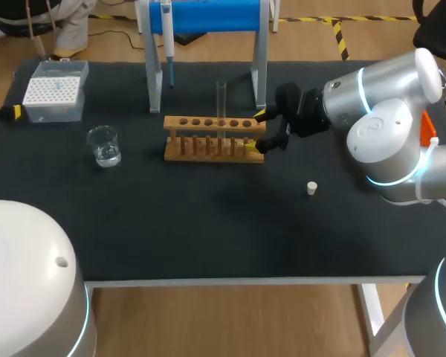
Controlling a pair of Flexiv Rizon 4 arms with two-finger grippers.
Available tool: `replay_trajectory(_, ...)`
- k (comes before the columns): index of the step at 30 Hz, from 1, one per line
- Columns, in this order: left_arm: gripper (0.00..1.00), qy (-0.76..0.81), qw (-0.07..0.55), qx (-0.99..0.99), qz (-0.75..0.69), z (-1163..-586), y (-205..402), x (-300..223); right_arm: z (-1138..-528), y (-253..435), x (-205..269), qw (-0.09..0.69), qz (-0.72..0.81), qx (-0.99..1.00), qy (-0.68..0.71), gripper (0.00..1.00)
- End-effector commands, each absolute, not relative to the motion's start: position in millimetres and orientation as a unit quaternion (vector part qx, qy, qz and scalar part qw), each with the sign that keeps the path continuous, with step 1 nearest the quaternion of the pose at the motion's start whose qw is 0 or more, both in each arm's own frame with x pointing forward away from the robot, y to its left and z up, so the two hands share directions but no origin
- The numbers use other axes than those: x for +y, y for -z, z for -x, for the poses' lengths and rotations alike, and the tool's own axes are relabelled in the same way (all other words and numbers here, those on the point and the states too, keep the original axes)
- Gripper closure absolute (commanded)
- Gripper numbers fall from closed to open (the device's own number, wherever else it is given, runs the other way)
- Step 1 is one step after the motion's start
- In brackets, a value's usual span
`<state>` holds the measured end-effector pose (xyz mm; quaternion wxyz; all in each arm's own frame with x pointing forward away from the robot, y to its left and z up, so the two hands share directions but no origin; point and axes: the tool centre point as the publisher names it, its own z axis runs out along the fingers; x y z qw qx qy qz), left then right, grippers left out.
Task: Invert the test tube, pick up the pipette, mount the tip to pipette, aspirate from beaker and dispense into the tube, eject the tip, return the pipette, and cap with the stopper.
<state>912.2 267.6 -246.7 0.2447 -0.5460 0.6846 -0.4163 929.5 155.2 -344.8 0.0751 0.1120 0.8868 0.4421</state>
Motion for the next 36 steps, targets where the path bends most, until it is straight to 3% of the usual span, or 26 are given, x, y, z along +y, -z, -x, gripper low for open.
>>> replay_trajectory(1,0.0,0.408,0.258,0.679,0.553,-909,247,263,-930,344,154,0.074,-0.112,0.887,-0.442,0.0)
replay_trajectory(12,0.0,0.408,0.258,0.679,0.553,-909,247,263,-930,344,154,0.074,-0.112,0.887,-0.442,0.0)
replay_trajectory(20,0.0,0.383,0.275,0.68,0.562,-951,250,260,-930,344,154,0.074,-0.112,0.887,-0.442,0.0)
replay_trajectory(36,0.0,0.348,0.229,0.691,0.59,-1043,274,249,-930,344,154,0.074,-0.112,0.887,-0.442,0.0)
